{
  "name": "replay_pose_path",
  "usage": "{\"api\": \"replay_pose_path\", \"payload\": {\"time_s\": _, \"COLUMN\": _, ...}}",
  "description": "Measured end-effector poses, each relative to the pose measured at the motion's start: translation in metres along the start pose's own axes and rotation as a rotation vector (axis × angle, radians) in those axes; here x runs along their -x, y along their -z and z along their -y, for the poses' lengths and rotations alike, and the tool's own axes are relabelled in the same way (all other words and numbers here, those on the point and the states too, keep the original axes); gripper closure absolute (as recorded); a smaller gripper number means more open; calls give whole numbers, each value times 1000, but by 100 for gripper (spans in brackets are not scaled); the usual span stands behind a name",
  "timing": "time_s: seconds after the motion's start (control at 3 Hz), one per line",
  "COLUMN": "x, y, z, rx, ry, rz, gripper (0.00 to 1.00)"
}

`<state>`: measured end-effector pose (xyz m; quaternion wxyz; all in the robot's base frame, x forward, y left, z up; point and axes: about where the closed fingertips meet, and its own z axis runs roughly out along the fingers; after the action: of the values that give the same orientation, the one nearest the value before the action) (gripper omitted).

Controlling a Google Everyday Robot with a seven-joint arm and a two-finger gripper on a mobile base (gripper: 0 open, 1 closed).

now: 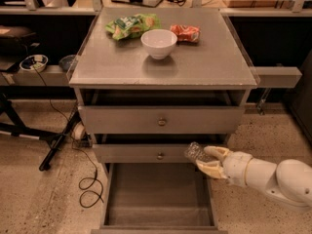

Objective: Place water bottle into bottom drawer

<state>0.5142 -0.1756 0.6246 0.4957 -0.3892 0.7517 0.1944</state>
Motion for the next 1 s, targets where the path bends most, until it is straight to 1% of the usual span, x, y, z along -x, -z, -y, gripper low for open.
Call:
{"api": "replay_pose_path", "payload": {"time_s": 0.33, "x": -30, "y": -25, "z": -12, "rx": 37, "ry": -29, "rz": 3, "gripper": 100}}
{"api": "replay_pose_path", "payload": {"time_s": 1.0, "x": -64, "y": -51, "z": -21, "rx": 42, "ry": -61, "rz": 2, "gripper": 100}}
